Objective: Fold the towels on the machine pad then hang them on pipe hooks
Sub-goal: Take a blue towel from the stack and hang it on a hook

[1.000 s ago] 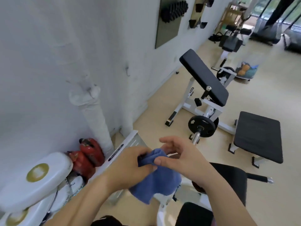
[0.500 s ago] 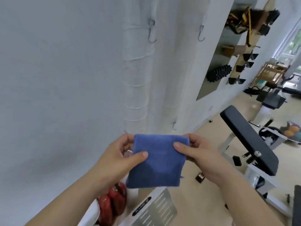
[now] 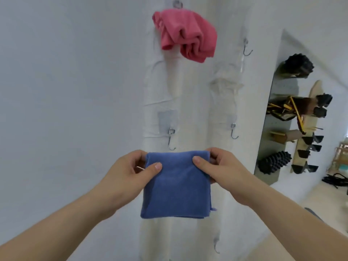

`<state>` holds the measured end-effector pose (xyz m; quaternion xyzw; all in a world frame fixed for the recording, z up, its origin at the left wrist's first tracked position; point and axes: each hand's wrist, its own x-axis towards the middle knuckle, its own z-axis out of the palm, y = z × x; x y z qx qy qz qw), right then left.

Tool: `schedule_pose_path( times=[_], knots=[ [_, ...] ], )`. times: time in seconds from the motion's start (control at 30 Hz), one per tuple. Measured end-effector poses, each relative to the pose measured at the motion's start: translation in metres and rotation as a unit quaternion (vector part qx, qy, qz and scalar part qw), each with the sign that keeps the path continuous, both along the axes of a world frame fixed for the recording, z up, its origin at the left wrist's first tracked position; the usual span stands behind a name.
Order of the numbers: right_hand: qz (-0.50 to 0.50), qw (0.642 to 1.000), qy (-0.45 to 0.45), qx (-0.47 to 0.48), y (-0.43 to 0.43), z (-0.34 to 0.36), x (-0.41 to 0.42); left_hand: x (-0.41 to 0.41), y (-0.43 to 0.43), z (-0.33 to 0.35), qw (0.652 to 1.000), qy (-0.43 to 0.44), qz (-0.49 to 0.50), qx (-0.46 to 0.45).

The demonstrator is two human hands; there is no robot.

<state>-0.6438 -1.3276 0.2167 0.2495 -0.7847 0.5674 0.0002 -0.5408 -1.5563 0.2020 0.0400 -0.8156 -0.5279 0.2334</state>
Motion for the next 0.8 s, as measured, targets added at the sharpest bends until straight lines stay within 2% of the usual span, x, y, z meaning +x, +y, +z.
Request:
schedule_pose_path(
  times=[0.17,0.33,0.43,0.5,0.57,0.63,0.73,0.8],
  knots=[
    [-0.022,0.997,0.078,-0.009,-0.016,0.046,-0.044,-0.032,0.002,0.04,0.996,0.07,0.049,-0.027],
    [-0.011,0.997,0.069,0.016,-0.038,0.035,-0.082,-0.058,-0.007,0.033,0.993,0.036,0.103,-0.042],
    [0.018,1.0,0.012,0.017,-0.046,0.021,-0.094,-0.069,-0.008,0.021,0.992,0.028,0.119,-0.037],
    [0.053,0.996,-0.063,0.03,-0.049,0.015,-0.099,-0.075,-0.006,0.016,0.992,0.026,0.125,-0.022],
    [0.078,0.985,-0.143,0.064,-0.047,0.011,-0.099,-0.078,-0.003,0.01,0.993,-0.002,0.117,0.003],
    [0.088,0.975,-0.177,0.1,-0.043,0.009,-0.096,-0.078,-0.002,0.005,0.994,-0.039,0.101,0.032],
    [0.043,0.984,-0.126,0.121,-0.044,0.012,-0.093,-0.08,-0.002,0.006,0.991,-0.034,0.129,0.025],
    [-0.03,0.995,0.01,0.093,-0.046,0.016,-0.097,-0.08,-0.004,0.01,0.982,0.017,0.182,-0.053]
  ],
)
